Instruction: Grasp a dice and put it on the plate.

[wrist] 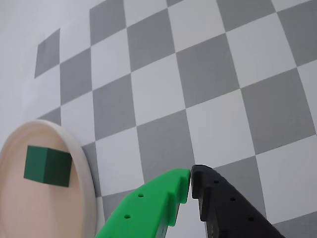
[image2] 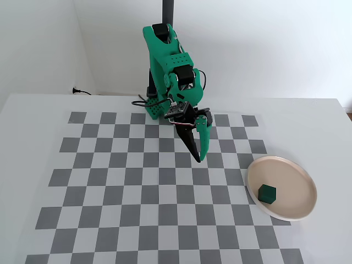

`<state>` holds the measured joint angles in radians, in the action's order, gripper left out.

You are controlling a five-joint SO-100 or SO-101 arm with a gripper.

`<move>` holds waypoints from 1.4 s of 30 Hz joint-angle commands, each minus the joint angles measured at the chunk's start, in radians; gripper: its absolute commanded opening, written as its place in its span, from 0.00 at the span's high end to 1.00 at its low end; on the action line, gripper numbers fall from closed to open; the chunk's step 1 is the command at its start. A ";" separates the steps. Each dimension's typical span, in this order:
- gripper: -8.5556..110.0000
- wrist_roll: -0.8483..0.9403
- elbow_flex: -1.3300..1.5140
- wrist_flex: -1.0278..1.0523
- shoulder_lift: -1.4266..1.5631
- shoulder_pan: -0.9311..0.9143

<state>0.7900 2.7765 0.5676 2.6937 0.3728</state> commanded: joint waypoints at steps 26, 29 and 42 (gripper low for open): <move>0.96 -0.414 0.287 0.284 0.640 -0.118; 0.96 -0.485 0.304 0.327 0.638 -0.146; 0.96 -0.819 0.310 0.399 0.640 -0.308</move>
<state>-0.0138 3.1094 0.9541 3.3211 0.0844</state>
